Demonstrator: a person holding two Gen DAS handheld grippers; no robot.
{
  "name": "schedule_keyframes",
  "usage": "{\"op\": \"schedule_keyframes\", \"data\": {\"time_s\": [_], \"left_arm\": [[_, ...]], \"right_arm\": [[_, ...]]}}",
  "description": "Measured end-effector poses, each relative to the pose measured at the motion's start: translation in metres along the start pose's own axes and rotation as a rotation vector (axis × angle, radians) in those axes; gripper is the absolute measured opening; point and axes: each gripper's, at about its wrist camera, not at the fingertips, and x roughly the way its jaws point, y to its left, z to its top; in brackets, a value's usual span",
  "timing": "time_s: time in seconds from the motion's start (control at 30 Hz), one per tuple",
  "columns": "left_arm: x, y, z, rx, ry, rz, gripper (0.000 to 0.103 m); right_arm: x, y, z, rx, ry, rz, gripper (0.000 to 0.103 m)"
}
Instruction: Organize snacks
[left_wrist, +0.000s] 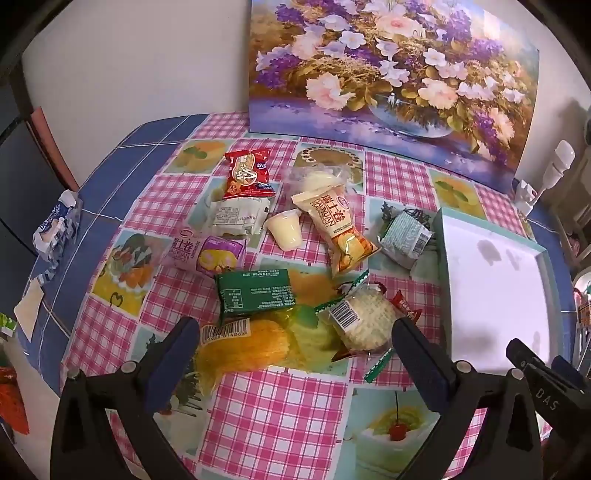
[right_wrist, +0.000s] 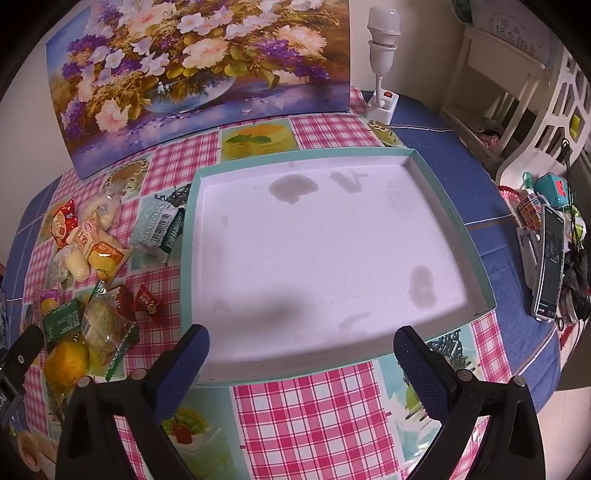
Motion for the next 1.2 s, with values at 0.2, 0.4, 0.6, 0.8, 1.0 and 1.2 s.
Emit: {"op": "schedule_keyframes", "data": {"time_s": [0.2, 0.4, 0.6, 0.8, 1.0, 1.2], "left_arm": [[0.002, -0.004, 0.0, -0.014, -0.002, 0.012, 0.103], [0.001, -0.002, 0.001, -0.012, -0.007, 0.026, 0.103], [0.002, 0.0, 0.001, -0.011, -0.007, 0.033, 0.103], [0.001, 0.0, 0.0, 0.002, -0.011, 0.032, 0.103], [0.002, 0.002, 0.0, -0.005, -0.01, 0.028, 0.103], [0.002, 0.004, 0.0, -0.01, -0.002, 0.037, 0.103]], "right_arm": [[0.0, 0.0, 0.0, 0.0, 0.0, 0.0, 0.102], [0.0, 0.0, 0.0, 0.0, 0.0, 0.0, 0.102], [0.0, 0.001, 0.0, -0.001, 0.0, 0.0, 0.102], [0.0, 0.001, 0.0, -0.001, 0.001, 0.001, 0.102], [0.001, 0.001, 0.0, -0.001, 0.001, 0.001, 0.102], [0.001, 0.001, 0.0, -0.002, 0.002, 0.001, 0.102]]}}
